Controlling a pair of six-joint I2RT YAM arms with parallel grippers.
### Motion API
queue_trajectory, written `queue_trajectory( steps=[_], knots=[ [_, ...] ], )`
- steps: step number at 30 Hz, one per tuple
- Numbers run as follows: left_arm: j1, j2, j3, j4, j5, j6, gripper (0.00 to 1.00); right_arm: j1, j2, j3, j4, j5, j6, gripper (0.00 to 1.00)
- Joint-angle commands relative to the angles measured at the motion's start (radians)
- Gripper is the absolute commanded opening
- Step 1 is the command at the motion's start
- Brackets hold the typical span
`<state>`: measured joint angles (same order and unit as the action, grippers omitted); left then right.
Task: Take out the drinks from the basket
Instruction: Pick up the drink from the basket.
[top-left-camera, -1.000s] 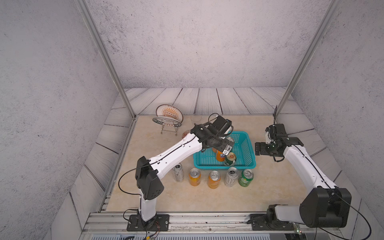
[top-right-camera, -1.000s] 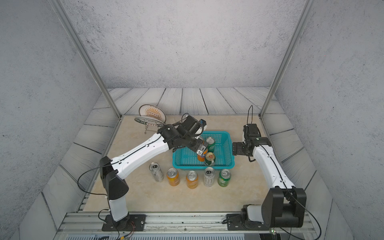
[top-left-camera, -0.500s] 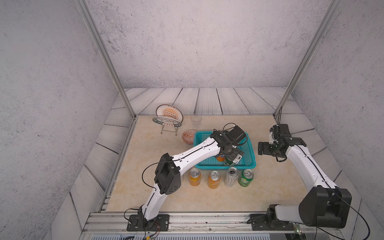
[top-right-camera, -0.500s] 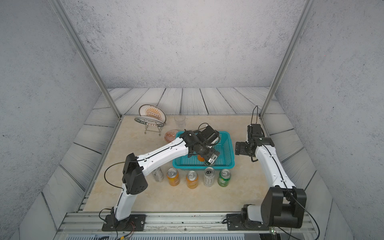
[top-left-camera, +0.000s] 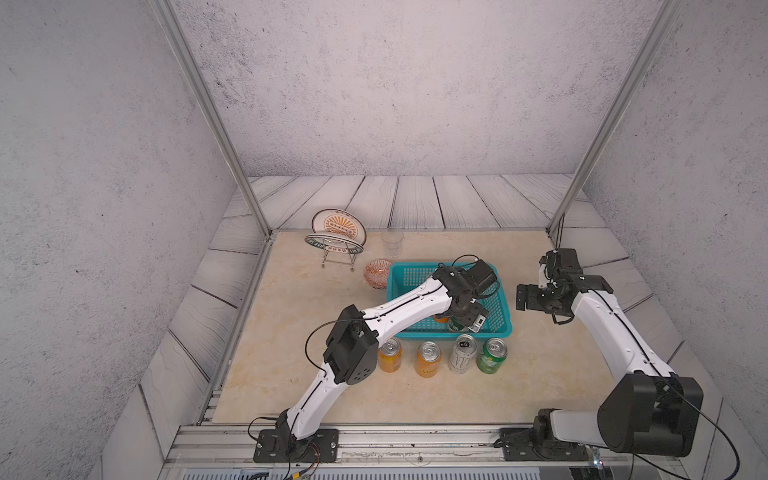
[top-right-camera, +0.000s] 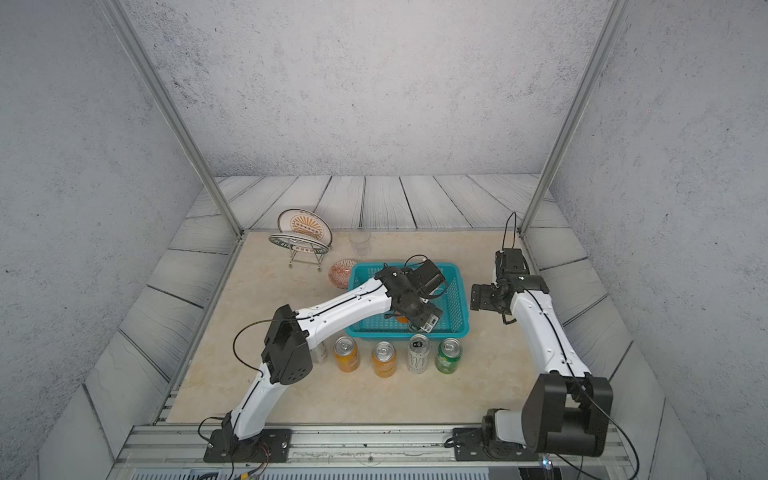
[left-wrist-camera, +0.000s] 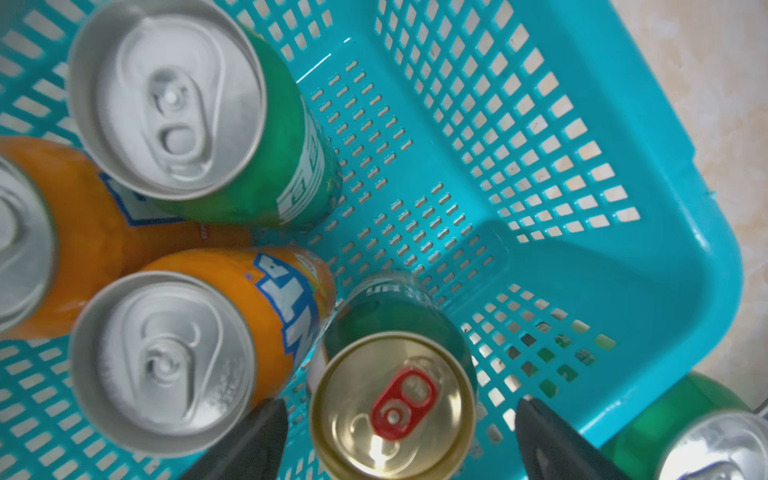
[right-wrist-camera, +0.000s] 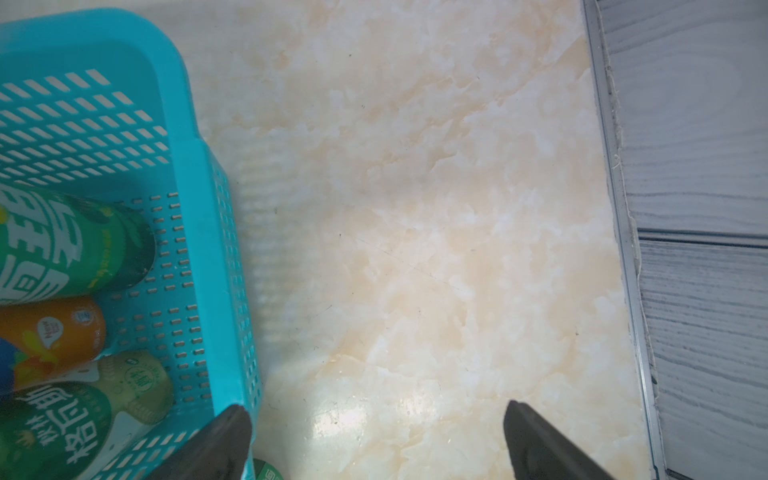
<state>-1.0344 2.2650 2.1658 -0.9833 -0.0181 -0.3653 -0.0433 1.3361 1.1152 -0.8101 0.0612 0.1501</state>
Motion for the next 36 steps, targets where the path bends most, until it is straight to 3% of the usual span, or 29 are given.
queue_trajectory(
  steps=[1, 9, 19, 23, 36],
  knots=[
    [0.002, 0.040, 0.037, -0.032, -0.007, -0.009, 0.91, -0.004, 0.008, -0.011, 0.000, -0.003, 0.011, 0.99],
    [0.008, 0.094, 0.083, -0.029, -0.027, -0.010, 0.89, -0.004, 0.008, -0.012, 0.002, -0.004, 0.009, 0.99],
    [0.008, 0.113, 0.101, -0.031, -0.059, 0.003, 0.73, -0.005, 0.008, -0.012, 0.003, -0.003, 0.008, 0.99],
    [0.009, 0.087, 0.101, -0.031, -0.064, 0.015, 0.63, -0.006, 0.009, -0.012, 0.003, -0.002, 0.008, 0.99],
    [0.007, -0.077, 0.097, -0.051, -0.091, 0.039, 0.60, -0.005, 0.012, -0.014, 0.003, -0.001, 0.007, 0.99]
  ],
)
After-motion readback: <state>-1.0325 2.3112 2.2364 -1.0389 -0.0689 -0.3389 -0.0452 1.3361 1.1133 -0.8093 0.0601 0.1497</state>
